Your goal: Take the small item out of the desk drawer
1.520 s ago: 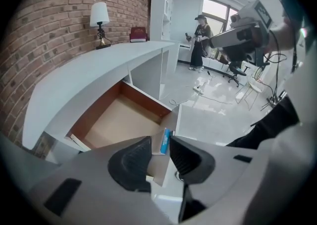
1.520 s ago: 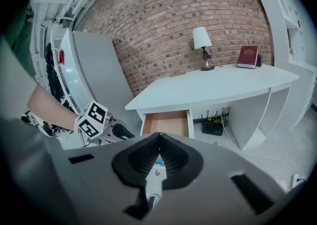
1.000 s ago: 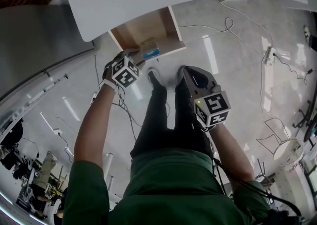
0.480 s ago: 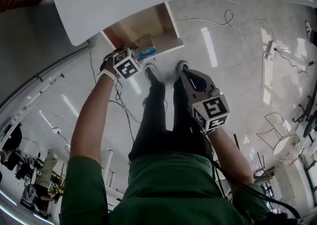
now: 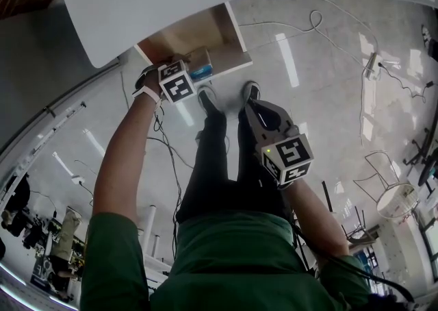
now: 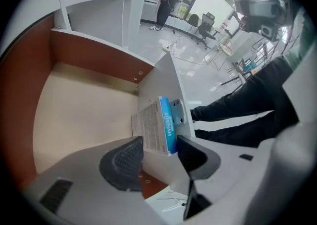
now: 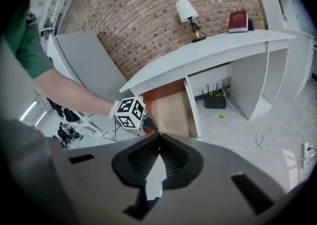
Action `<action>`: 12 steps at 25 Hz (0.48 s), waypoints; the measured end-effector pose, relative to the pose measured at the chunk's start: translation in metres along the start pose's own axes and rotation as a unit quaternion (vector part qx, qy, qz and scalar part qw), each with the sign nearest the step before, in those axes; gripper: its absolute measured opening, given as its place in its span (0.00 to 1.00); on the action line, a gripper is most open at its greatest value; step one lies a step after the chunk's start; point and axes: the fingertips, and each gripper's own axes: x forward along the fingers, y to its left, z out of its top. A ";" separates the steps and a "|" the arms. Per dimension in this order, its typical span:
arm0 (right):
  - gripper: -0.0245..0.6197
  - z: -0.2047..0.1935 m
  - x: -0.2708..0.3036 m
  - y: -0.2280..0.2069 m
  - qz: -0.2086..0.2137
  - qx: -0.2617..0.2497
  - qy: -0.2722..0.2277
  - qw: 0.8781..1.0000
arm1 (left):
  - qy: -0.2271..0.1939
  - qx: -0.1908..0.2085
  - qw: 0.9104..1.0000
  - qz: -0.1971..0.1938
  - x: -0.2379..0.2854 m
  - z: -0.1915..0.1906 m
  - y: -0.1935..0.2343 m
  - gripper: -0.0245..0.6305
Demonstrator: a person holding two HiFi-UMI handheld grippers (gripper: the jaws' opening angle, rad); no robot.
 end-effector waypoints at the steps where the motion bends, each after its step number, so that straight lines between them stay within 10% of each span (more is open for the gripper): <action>1: 0.05 0.001 0.000 0.000 0.000 0.001 -0.001 1.000 | 0.003 0.001 1.000 0.006 0.000 0.000 0.001 0.36; 12: 0.05 0.004 0.000 0.001 -0.001 0.003 0.006 1.000 | -0.022 -0.007 0.997 0.070 0.002 -0.002 -0.004 0.19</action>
